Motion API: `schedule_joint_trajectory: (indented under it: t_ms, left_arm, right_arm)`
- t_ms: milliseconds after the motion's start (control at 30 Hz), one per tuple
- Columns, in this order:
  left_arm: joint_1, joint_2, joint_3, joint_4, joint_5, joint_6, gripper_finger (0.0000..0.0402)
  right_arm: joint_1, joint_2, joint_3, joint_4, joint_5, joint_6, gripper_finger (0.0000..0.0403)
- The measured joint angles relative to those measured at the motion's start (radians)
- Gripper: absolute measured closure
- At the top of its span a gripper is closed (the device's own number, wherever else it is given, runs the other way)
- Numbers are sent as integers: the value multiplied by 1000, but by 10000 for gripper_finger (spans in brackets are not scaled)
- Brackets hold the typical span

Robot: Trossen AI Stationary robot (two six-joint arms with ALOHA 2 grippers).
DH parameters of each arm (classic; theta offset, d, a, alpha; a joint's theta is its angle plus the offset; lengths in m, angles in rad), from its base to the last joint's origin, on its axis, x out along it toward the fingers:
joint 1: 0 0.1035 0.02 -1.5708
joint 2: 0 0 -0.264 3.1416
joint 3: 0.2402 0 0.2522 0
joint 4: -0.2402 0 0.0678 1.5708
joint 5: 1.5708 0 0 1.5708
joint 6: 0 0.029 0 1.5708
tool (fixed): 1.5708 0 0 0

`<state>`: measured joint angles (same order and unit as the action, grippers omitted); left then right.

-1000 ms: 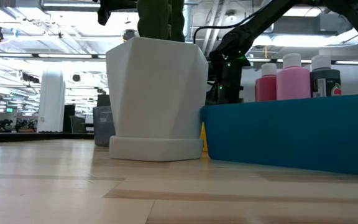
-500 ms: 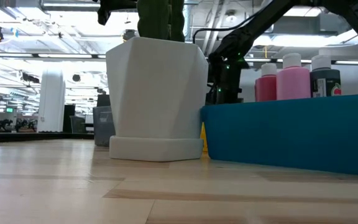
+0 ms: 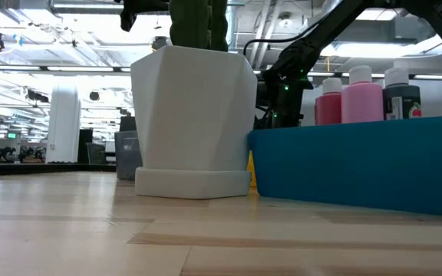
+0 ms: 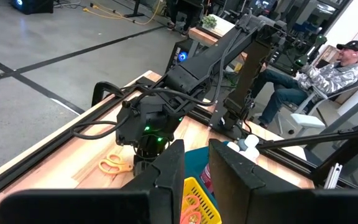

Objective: Pick & Place Paint Supplies
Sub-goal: Put the yellow scissors into the yellow bin

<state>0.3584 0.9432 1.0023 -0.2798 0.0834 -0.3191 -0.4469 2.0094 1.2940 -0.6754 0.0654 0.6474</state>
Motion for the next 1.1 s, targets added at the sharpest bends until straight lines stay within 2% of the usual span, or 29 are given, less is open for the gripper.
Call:
schedule_joint_trajectory:
  t_ms: [133,367,1100]
  left_arm:
    - [0,0,0,0,0,0,334]
    - [0,0,0,0,0,0,334]
    - [0,0,0,0,0,0,334]
  right_arm:
    - [0,2,-2,-1,3,0,302]
    - [-1,4,-3,-1,3,0,386]
    - [28,-34,-10,4,-20,0,393]
